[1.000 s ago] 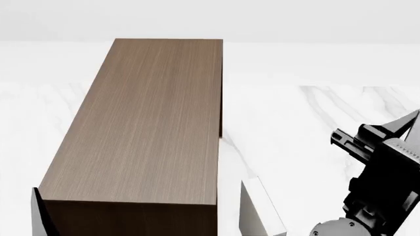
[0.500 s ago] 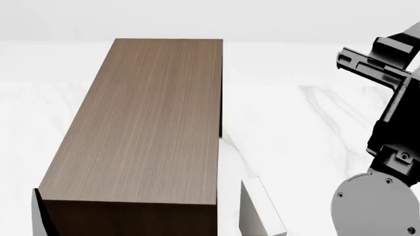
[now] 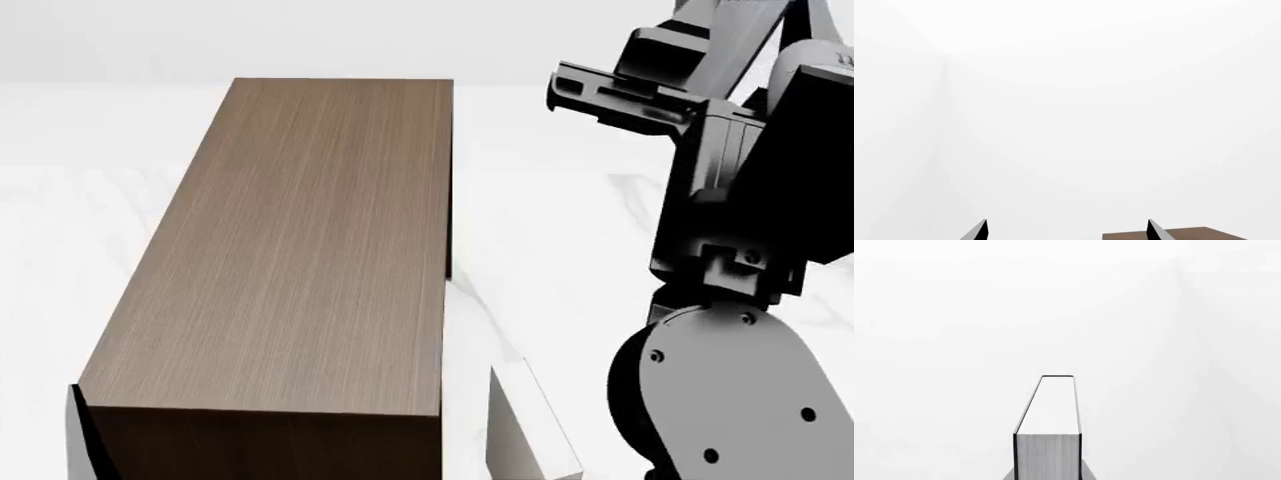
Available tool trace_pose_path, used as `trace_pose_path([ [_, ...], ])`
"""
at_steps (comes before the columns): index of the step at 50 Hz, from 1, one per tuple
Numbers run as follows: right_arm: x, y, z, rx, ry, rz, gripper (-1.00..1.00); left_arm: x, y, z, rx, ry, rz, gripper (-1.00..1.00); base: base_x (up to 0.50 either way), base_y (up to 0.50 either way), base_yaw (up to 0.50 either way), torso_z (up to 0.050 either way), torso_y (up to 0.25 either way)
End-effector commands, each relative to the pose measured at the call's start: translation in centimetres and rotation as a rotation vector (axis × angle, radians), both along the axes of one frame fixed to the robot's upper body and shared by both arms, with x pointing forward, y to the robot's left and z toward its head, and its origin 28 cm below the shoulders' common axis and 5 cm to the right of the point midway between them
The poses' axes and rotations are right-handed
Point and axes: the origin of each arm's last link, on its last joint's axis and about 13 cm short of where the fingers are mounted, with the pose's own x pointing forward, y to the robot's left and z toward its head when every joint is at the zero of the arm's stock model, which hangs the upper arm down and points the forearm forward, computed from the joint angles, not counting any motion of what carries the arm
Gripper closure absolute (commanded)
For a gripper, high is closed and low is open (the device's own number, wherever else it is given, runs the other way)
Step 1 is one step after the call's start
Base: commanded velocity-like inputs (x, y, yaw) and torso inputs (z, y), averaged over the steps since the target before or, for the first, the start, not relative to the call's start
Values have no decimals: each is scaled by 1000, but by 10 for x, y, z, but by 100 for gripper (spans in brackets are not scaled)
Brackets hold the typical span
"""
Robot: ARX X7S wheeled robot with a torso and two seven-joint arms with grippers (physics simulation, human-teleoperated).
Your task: Pick up the book in the middle and place it on the cabinet shelf.
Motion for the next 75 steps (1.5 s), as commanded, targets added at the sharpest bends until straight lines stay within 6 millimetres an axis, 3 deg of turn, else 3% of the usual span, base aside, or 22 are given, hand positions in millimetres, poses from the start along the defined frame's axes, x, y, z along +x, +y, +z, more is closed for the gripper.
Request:
trace_pose_path([
  [1,-5,16,13,-8,-39,159,100,1,0,1,3,-13,1,-100,0,0,0,0,0],
  [26,-18,33,23,75,-32,519,100,1,0,1,5,-12,1,-100,0,0,0,1,2],
  [27,-18,34,24,166,31,615,100,1,0,1,5,-12,3,-100,0,0,0,0,0],
  [30,-18,35,25,224,72,679,100,2,0,1,5,-11,4,-100,0,0,0,0,0],
  [38,-19,38,25,252,98,737,100,3,1,1,3,-9,8,-100,0,0,0,0,1],
  [41,-18,41,23,351,169,819,100,3,1,1,4,-8,9,-100,0,0,0,0,3],
  [75,-15,59,12,695,346,1051,100,2,0,0,10,3,-3,-100,0,0,0,0,2],
])
